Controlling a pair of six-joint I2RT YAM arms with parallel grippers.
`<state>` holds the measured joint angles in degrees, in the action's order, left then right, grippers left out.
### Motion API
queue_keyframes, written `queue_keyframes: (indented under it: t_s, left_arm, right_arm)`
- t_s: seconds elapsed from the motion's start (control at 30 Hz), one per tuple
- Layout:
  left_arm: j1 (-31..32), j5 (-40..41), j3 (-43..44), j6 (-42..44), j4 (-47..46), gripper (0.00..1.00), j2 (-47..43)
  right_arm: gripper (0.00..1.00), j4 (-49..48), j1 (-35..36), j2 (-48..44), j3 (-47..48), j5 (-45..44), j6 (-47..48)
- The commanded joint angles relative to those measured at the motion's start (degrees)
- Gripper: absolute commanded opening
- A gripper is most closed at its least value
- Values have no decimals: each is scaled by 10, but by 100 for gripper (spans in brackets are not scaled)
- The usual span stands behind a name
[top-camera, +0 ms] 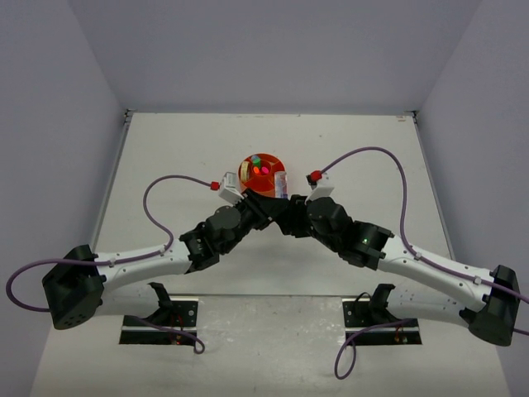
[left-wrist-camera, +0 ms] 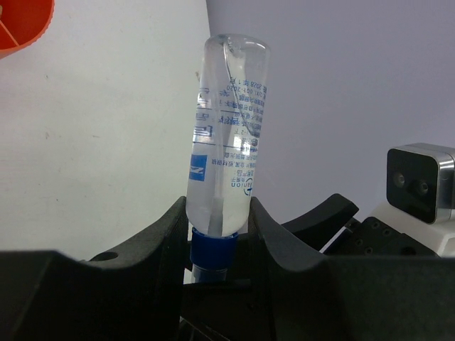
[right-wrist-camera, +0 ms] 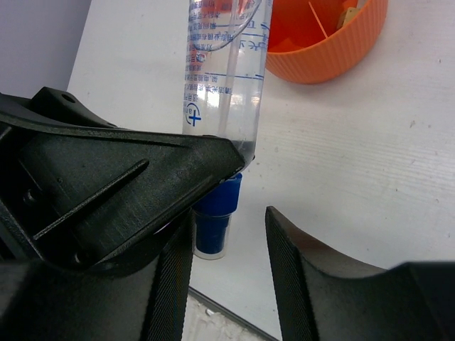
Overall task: Sort the stationery into containers
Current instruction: Pick up the stationery from the center of the board, then place the stationery in the storage box.
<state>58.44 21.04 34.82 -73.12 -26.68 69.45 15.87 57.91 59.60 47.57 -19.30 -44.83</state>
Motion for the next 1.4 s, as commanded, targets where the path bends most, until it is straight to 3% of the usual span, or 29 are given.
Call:
queue_keyframes:
  t_s: [0.0,0.23,0.27,0.3,0.33,0.37,0.57,0.7,1.1,1.37]
  left_arm:
    - [12,-2,-2,-12,-35,0,-9]
    - [16,-8,-12,-27,-38,0,-11]
    - [16,-11,-12,-26,-38,0,-11]
    - [16,-11,-12,-26,-38,0,-11]
    - [16,-14,-11,-23,-38,0,-12]
    - [16,-15,-11,-22,-38,0,-13]
    - [17,-2,-26,-6,-38,2,-41]
    - [16,10,-31,26,-30,48,-68]
    - [16,33,-5,114,28,86,-110]
    - [16,81,-2,146,123,100,-146]
  right_arm:
    - [40,-40,2,1,19,-33,5]
    - [30,-80,1,1,17,-28,56]
    - [22,-88,1,3,17,-24,68]
    - [21,-89,1,6,17,-22,69]
    - [7,-98,2,10,16,-17,83]
    - [0,-105,1,11,15,-12,92]
    - [0,-140,1,-11,-21,13,132]
    - [0,-155,1,-47,-58,26,159]
    - [0,-149,1,-76,-69,53,185]
    - [0,-51,1,-96,-36,32,182]
